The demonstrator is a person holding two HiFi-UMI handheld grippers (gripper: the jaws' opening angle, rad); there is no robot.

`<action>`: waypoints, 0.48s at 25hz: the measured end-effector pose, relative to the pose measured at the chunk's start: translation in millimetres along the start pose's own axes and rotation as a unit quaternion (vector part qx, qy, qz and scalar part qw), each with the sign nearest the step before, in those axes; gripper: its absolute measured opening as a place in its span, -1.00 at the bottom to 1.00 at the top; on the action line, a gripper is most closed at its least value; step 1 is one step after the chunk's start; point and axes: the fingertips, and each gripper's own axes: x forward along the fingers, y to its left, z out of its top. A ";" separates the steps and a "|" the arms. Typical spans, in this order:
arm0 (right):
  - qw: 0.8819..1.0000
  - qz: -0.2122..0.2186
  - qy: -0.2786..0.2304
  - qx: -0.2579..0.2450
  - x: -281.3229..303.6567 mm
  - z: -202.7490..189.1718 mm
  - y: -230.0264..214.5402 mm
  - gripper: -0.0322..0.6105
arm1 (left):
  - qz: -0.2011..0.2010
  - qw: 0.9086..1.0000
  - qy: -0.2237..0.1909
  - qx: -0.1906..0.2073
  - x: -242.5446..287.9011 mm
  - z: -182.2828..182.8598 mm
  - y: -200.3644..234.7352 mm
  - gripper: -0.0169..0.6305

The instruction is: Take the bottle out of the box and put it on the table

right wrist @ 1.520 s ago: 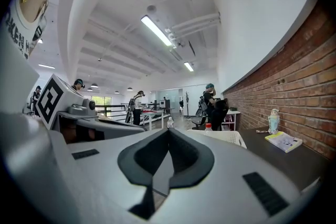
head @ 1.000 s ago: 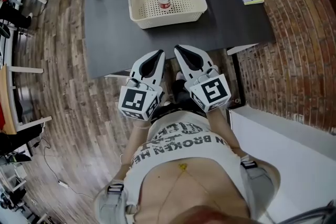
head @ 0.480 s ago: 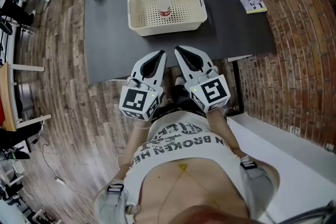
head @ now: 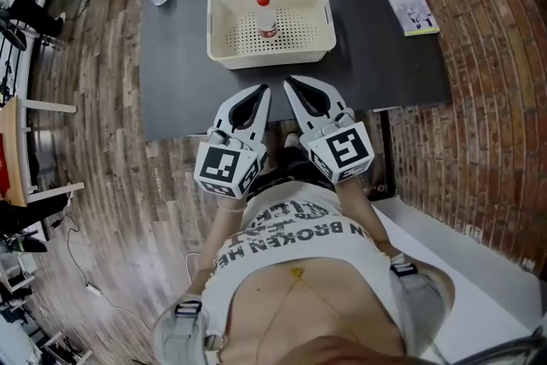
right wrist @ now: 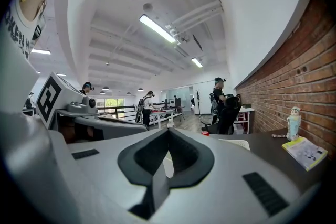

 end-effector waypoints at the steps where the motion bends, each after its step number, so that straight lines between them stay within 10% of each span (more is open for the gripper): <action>1: 1.000 0.004 0.000 0.001 1.1 0.0 -3.1 -0.88 | 0.002 1.000 -0.001 -0.002 3.9 0.2 0.3 -0.93; 12: 1.000 0.027 0.009 0.002 13.8 -4.9 -31.3 -0.88 | 0.028 0.999 -0.010 -0.012 32.4 2.0 6.7 -0.93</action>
